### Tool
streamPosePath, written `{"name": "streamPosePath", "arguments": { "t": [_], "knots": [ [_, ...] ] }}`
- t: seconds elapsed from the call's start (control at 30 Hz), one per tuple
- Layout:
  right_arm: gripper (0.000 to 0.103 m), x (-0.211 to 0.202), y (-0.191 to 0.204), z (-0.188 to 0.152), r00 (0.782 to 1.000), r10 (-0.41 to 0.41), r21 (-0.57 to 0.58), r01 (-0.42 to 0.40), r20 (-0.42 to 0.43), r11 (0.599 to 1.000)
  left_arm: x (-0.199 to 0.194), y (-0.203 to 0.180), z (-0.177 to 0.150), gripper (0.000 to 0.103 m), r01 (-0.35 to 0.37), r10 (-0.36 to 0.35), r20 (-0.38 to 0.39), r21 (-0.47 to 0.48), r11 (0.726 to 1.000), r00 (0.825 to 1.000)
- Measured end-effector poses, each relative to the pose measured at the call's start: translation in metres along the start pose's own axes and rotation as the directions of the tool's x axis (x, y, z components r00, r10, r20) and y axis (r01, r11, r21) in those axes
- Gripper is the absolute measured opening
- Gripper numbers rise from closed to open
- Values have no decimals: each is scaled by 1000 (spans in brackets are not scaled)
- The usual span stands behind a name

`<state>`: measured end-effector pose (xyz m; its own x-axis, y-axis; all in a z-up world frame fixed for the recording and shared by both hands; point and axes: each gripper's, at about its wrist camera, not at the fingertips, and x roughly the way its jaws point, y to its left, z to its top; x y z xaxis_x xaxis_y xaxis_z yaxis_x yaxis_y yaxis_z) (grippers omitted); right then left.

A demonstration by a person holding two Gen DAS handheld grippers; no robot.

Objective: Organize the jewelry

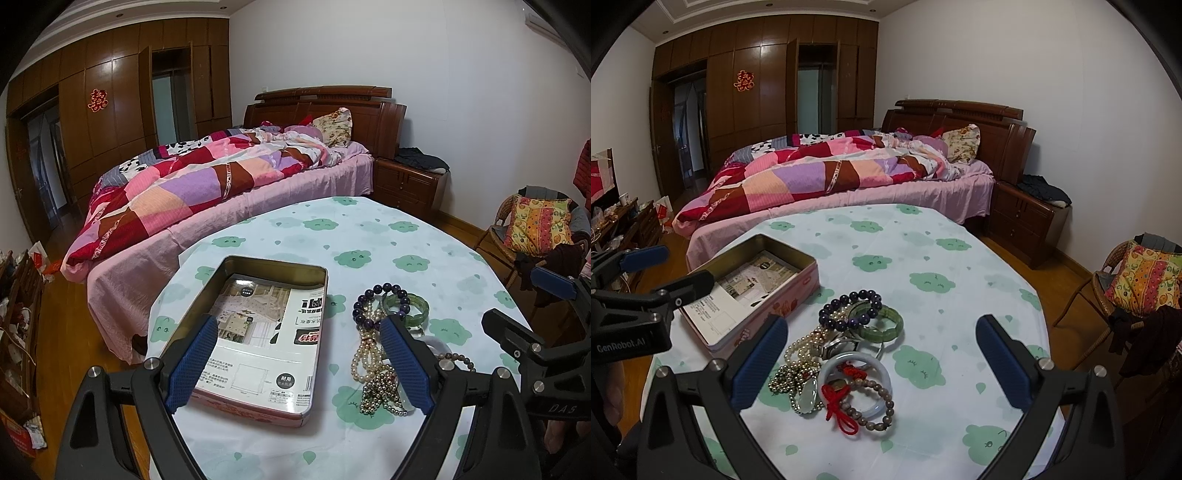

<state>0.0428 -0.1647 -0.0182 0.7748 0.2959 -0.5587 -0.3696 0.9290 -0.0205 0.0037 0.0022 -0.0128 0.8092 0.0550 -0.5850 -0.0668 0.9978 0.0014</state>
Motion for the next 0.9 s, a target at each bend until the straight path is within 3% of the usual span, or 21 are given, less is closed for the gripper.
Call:
{"name": "streamPosePath", "arguments": {
  "t": [0.9],
  "knots": [
    [103, 1, -1, 0, 1000, -1, -2, 1, -4, 1000, 5, 9, -4, 89, -4, 4, -16, -3, 1000, 1000]
  ]
}}
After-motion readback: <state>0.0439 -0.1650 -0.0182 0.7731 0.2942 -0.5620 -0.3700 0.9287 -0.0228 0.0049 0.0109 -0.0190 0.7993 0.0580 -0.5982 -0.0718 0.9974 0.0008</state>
